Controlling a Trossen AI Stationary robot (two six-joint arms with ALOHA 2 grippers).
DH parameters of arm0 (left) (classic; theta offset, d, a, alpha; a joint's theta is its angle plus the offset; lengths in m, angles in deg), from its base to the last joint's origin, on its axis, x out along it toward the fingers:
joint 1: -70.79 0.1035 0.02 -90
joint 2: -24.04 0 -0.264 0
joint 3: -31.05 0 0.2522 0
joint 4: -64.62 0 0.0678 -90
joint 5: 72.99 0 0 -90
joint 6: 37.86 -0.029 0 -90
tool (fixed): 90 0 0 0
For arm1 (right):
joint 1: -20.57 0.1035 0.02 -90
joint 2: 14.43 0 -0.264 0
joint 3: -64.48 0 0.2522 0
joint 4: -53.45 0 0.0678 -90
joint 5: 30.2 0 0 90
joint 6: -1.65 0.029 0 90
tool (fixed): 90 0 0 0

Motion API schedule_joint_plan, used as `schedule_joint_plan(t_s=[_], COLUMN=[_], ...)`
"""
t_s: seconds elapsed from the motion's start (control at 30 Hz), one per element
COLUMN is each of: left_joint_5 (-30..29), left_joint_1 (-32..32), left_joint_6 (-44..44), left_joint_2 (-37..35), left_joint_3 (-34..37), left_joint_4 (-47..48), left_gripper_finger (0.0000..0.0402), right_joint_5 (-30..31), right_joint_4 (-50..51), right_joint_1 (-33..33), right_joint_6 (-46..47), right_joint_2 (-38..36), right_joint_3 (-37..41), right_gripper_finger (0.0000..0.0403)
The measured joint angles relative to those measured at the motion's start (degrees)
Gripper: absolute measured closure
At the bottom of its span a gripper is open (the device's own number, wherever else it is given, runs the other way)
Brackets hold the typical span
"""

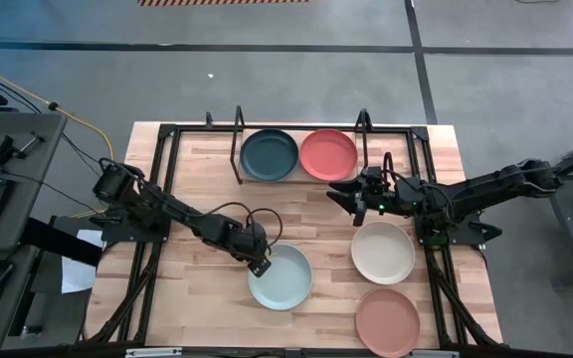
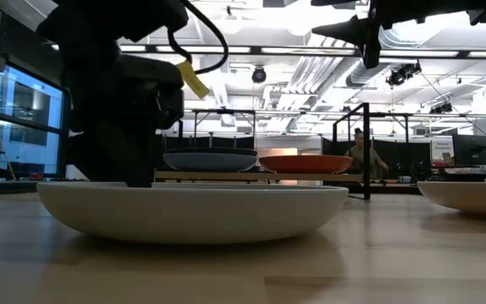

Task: Place and stack plates onto a shelf
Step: Stack the white plate on the orange plate on the shelf

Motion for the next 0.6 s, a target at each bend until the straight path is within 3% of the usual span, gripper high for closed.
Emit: schedule_joint_plan(t_s=[0.27, 0.5, 0.6], left_joint_5=[1.11, -0.02, -1.33], left_joint_1=[0.48, 4.34, 6.68], left_joint_6=[-0.44, -2.44, -2.54], left_joint_2=[-1.65, -13.31, -20.32], left_joint_3=[0.15, 0.24, 0.17], left_joint_4=[1.80, 9.87, 12.80], left_gripper_finger=[0.0385, 0.0397, 0.0397], right_joint_5=[-0.02, -3.52, -3.93], right_joint_4=[-0.01, 0.14, 5.37], right_joint_1=[0.00, 0.47, 1.65], right_joint_6=[0.44, 7.98, 9.10], right_joint_2=[0.00, 0.16, 1.06], right_joint_3=[0.00, -0.02, -1.93], right_gripper_finger=[0.0229, 0.0229, 0.0229])
